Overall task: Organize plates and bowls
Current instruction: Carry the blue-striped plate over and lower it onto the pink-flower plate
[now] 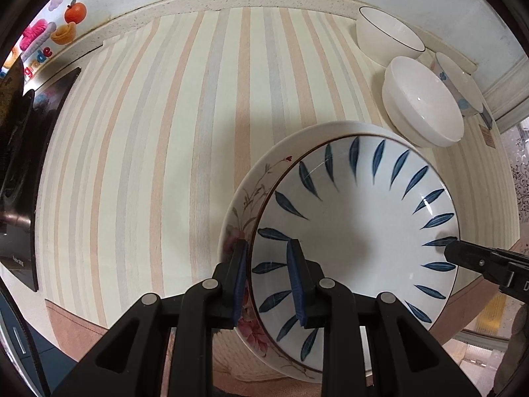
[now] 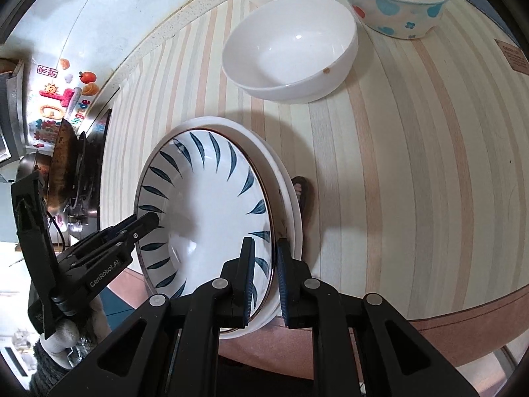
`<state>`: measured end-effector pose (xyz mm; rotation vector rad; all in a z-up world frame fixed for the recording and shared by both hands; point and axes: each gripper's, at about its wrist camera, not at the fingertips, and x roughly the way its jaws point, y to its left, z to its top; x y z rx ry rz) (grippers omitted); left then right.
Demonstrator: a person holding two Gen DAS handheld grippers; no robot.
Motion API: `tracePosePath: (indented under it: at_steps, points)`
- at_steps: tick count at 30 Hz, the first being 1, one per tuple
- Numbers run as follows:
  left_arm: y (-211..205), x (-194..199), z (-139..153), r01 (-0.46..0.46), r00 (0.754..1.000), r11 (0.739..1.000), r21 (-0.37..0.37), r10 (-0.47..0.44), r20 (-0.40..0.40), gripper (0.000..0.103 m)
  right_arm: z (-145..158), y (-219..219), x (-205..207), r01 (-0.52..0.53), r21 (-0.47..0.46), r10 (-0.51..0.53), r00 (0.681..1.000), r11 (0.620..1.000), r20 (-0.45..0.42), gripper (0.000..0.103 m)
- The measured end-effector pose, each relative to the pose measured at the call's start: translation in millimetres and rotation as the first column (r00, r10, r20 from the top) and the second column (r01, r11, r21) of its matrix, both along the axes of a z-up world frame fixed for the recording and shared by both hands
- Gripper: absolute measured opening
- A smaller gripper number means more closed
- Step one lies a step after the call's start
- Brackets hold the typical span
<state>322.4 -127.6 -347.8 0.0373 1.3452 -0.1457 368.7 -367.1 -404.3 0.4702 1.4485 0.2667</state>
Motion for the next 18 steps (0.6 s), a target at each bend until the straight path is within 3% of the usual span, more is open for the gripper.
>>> tracePosePath:
  at_steps: [4, 11, 16, 18]
  points:
    - [2, -1, 1, -0.014, 1.000, 1.000, 0.007, 0.014, -0.003, 0.021, 2, 4, -2, -0.011, -0.029, 0.011, 1.000, 1.000, 0.004, 0.016]
    - [6, -15, 18, -0.031, 0.999, 0.999, 0.012, 0.031, 0.019, 0.022, 20, 18, -10, -0.035, -0.161, 0.043, 0.998, 0.986, 0.046, 0.016]
    - [8, -30, 48, -0.011, 0.998, 1.000, -0.004, 0.011, 0.066, 0.022, 44, 22, -21, -0.022, -0.198, 0.036, 0.997, 0.980, 0.067, 0.016]
    - [6, -38, 65, 0.005, 0.995, 1.000, -0.006, -0.004, 0.097, 0.022, 57, 24, -31, -0.015, -0.214, 0.033, 0.996, 0.977, 0.081, 0.023]
